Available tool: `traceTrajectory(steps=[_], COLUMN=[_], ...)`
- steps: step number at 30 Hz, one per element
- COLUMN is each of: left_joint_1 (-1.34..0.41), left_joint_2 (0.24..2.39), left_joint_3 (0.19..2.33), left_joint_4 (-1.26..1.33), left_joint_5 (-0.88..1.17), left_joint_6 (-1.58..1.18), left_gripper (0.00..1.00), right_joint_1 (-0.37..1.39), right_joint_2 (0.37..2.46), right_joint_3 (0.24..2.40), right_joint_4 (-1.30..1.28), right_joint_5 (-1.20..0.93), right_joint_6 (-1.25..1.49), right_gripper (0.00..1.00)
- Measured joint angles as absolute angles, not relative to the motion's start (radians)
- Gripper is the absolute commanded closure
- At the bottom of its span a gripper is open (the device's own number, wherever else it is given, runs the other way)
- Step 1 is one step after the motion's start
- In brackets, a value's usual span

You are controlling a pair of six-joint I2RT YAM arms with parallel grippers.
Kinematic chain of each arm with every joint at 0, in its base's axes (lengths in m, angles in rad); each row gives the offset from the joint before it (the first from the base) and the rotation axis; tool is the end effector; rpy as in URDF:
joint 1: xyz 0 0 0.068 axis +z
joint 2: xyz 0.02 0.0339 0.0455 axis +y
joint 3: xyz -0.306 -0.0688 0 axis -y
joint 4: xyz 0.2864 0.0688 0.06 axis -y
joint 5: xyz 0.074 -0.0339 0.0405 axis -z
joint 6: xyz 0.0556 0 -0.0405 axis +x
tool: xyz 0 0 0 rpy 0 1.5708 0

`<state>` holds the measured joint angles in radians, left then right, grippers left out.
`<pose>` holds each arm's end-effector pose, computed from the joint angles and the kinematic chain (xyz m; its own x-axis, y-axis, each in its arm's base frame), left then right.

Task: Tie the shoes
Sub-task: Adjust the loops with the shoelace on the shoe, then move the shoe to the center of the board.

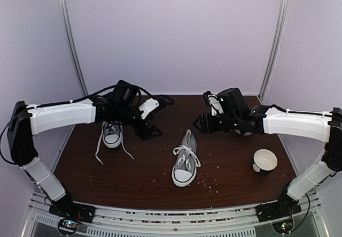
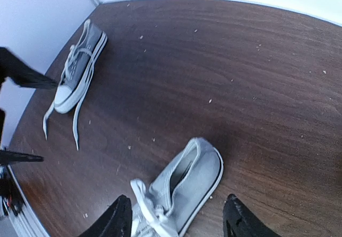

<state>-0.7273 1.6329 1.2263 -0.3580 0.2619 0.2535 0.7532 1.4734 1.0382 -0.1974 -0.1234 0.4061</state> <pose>0.3026 -0.2886 0.2723 -0.3045 0.5953 -0.7435 0.8865 0.4628 0.0075 0.2721 0.2645 0.2753 -0.6930 -0.1123 -0.7121 -0.5197 0.7624 0.3854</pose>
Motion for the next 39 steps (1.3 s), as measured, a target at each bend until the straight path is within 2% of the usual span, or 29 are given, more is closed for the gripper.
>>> traceTrajectory(steps=[2,9,16,18,19,22,24,30,35,37,38,39], left_joint_1=[-0.709,-0.562,-0.466,-0.417,-0.398,-0.350,-0.329,-0.314,-0.313,-0.313,-0.313,-0.312], left_joint_2=[1.566,1.405,1.399,1.439,1.459,1.527,1.570,1.669,1.734,1.763,1.777,1.788], left_joint_3=[1.226,1.092,1.003,1.010,1.010,1.010,1.015,1.074,1.169,1.191,1.195,1.195], left_joint_4=[-0.340,-0.262,-0.316,-0.345,-0.352,-0.373,-0.378,-0.388,-0.378,-0.365,-0.358,-0.357], left_joint_5=[0.168,-0.255,-0.493,-0.509,-0.513,-0.503,-0.477,-0.411,-0.356,-0.332,-0.319,-0.309], left_joint_6=[0.205,-0.128,-0.324,-0.378,-0.397,-0.442,-0.465,-0.478,-0.477,-0.477,-0.480,-0.484], left_gripper=[0.02,0.02,0.02,0.02,0.02,0.02,0.02,0.02,0.02,0.05,0.09,0.16], right_joint_1=[0.759,0.802,0.813,0.812,0.812,0.805,0.797,0.749,0.632,0.581,0.560,0.543], right_joint_2=[1.533,1.798,1.950,1.985,1.997,2.009,2.009,2.007,2.017,2.056,2.081,2.100], right_joint_3=[1.102,1.296,1.354,1.383,1.393,1.412,1.417,1.416,1.468,1.568,1.623,1.668], right_joint_4=[-0.190,-0.213,-0.253,-0.266,-0.271,-0.282,-0.285,-0.291,-0.352,-0.405,-0.419,-0.433], right_joint_5=[-0.055,0.086,0.106,0.103,0.104,0.098,0.089,0.066,0.042,0.026,0.022,0.020], right_joint_6=[0.449,0.524,0.546,0.546,0.546,0.535,0.530,0.499,0.410,0.364,0.336,0.316], right_gripper=[0.32,0.29,0.29,0.34,0.43,0.80,0.99,1.00,1.00,1.00,0.98,0.91])
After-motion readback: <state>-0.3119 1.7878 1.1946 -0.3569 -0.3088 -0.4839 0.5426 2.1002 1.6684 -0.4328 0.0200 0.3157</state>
